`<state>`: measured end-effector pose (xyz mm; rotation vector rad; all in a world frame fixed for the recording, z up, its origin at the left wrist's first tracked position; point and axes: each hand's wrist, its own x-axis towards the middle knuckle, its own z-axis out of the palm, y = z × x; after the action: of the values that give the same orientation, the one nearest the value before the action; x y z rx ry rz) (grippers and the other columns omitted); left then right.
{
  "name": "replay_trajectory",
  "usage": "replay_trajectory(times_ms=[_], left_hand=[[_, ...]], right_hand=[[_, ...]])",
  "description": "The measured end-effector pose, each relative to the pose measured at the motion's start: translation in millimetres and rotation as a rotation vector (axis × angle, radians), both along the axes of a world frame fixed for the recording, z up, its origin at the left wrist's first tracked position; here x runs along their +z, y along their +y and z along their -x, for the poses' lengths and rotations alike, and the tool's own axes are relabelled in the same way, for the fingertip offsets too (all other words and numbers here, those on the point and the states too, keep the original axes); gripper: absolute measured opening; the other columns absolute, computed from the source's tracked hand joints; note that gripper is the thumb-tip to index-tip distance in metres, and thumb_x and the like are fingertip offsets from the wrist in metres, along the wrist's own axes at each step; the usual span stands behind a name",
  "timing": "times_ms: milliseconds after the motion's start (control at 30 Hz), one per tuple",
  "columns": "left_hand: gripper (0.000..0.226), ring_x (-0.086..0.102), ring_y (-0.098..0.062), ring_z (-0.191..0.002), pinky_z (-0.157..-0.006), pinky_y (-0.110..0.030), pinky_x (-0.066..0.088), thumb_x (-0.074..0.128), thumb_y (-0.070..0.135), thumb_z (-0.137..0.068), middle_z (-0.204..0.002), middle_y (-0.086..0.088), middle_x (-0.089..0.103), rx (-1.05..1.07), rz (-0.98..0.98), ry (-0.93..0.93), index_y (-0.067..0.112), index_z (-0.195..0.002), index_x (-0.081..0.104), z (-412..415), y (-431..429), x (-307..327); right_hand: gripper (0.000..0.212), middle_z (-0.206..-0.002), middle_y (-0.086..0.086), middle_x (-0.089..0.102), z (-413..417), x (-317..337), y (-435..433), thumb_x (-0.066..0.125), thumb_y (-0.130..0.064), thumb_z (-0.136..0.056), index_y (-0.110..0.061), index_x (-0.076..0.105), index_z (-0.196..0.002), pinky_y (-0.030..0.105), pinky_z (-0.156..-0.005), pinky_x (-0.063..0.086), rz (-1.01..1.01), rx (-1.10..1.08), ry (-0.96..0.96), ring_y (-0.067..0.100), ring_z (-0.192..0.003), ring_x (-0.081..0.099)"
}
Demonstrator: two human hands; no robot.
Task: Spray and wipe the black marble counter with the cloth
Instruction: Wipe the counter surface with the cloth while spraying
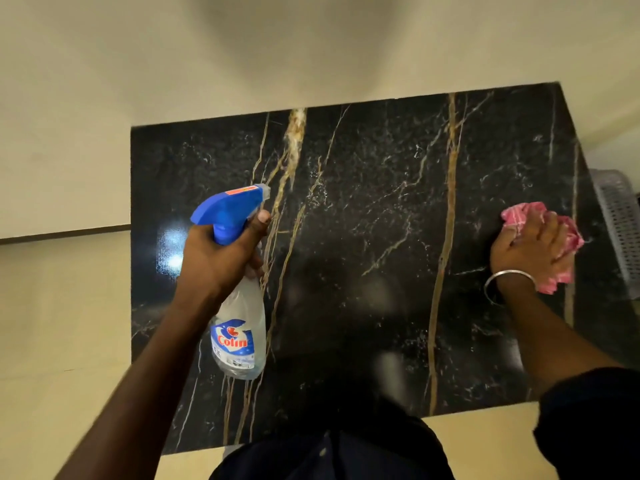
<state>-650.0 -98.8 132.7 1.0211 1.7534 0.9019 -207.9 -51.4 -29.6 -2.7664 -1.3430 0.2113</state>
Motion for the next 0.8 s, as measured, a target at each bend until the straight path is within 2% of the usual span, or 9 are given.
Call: replay_trajectory(times_ms=[100, 200, 300, 400, 533, 600, 667, 733, 800], left_hand=[[0.043, 0.062, -0.021, -0.051, -0.057, -0.032, 0.056, 0.063, 0.045, -0.085, -0.063, -0.014, 0.064, 0.025, -0.005, 0.003, 0.003, -0.095, 0.062, 0, 0, -1], [0.039, 0.062, -0.019, -0.051, -0.055, -0.029, 0.056, 0.062, 0.043, -0.087, -0.064, -0.014, 0.064, 0.042, -0.012, 0.007, 0.006, -0.099, 0.062, 3, -1, -1], [0.035, 0.063, -0.019, -0.052, -0.055, -0.029, 0.057, 0.063, 0.041, -0.088, -0.067, -0.016, 0.065, 0.065, -0.021, 0.014, 0.008, -0.098, 0.062, 11, -7, -1], [0.039, 0.065, -0.019, -0.053, -0.058, -0.030, 0.056, 0.063, 0.046, -0.085, -0.062, -0.012, 0.065, 0.106, -0.005, 0.035, 0.009, -0.097, 0.063, 21, -15, 2], [0.036, 0.066, -0.023, -0.053, -0.061, -0.036, 0.057, 0.064, 0.047, -0.084, -0.059, -0.011, 0.065, 0.144, -0.005, 0.067, 0.012, -0.092, 0.065, 33, -24, 3], [0.035, 0.066, -0.026, -0.055, -0.062, -0.039, 0.058, 0.065, 0.045, -0.085, -0.060, -0.012, 0.065, 0.151, -0.005, 0.085, 0.011, -0.092, 0.065, 39, -27, 2], [0.037, 0.066, -0.025, -0.057, -0.063, -0.039, 0.057, 0.064, 0.044, -0.086, -0.064, -0.012, 0.066, 0.142, -0.002, 0.106, 0.008, -0.095, 0.064, 43, -31, 2], [0.038, 0.066, -0.024, -0.057, -0.061, -0.037, 0.057, 0.064, 0.044, -0.087, -0.064, -0.011, 0.066, 0.130, 0.001, 0.109, 0.007, -0.095, 0.063, 42, -34, 2], [0.037, 0.066, -0.021, -0.054, -0.058, -0.032, 0.055, 0.062, 0.044, -0.088, -0.061, -0.009, 0.065, 0.108, -0.003, 0.096, 0.007, -0.096, 0.063, 40, -36, 5]], right_hand=[[0.066, -0.164, 0.007, 0.014, 36, -2, 35, 0.024, -0.044, -0.094, -0.023, 0.018, -0.156, 0.063, -0.118, 0.006, 0.001, 0.054, 0.012, 0.030, -0.152, 0.005], [0.065, -0.163, 0.008, 0.019, 103, -4, 76, 0.033, -0.040, -0.093, -0.023, 0.023, -0.155, 0.063, -0.117, 0.008, -0.026, 0.286, 0.065, 0.031, -0.151, 0.009], [0.064, -0.164, 0.006, 0.018, 195, -2, 95, 0.034, -0.042, -0.094, -0.026, 0.023, -0.155, 0.063, -0.118, 0.007, 0.003, 0.530, 0.097, 0.031, -0.151, 0.009], [0.064, -0.164, 0.002, 0.019, 280, 2, 86, 0.036, -0.043, -0.093, -0.031, 0.026, -0.154, 0.061, -0.118, 0.003, 0.026, 0.790, 0.106, 0.027, -0.152, 0.010], [0.062, -0.160, 0.003, 0.029, 361, 4, 38, 0.036, -0.044, -0.088, -0.029, 0.037, -0.149, 0.062, -0.116, 0.011, 0.040, 1.094, 0.128, 0.027, -0.150, 0.017], [0.060, -0.157, 0.006, 0.035, 382, 5, 4, 0.037, -0.041, -0.086, -0.022, 0.045, -0.143, 0.062, -0.116, 0.013, 0.047, 1.240, 0.158, 0.029, -0.149, 0.020], [0.051, -0.152, 0.009, 0.042, 384, 6, -29, 0.046, -0.037, -0.085, -0.017, 0.054, -0.132, 0.063, -0.115, 0.014, 0.004, 1.368, 0.203, 0.030, -0.147, 0.026], [0.052, -0.150, 0.008, 0.043, 368, 5, -57, 0.053, -0.038, -0.085, -0.020, 0.051, -0.133, 0.062, -0.115, 0.016, -0.027, 1.452, 0.214, 0.029, -0.145, 0.028], [0.058, -0.157, 0.003, 0.031, 340, 3, -80, 0.050, -0.043, -0.088, -0.027, 0.040, -0.143, 0.059, -0.118, 0.011, 0.013, 1.515, 0.170, 0.027, -0.147, 0.021]])
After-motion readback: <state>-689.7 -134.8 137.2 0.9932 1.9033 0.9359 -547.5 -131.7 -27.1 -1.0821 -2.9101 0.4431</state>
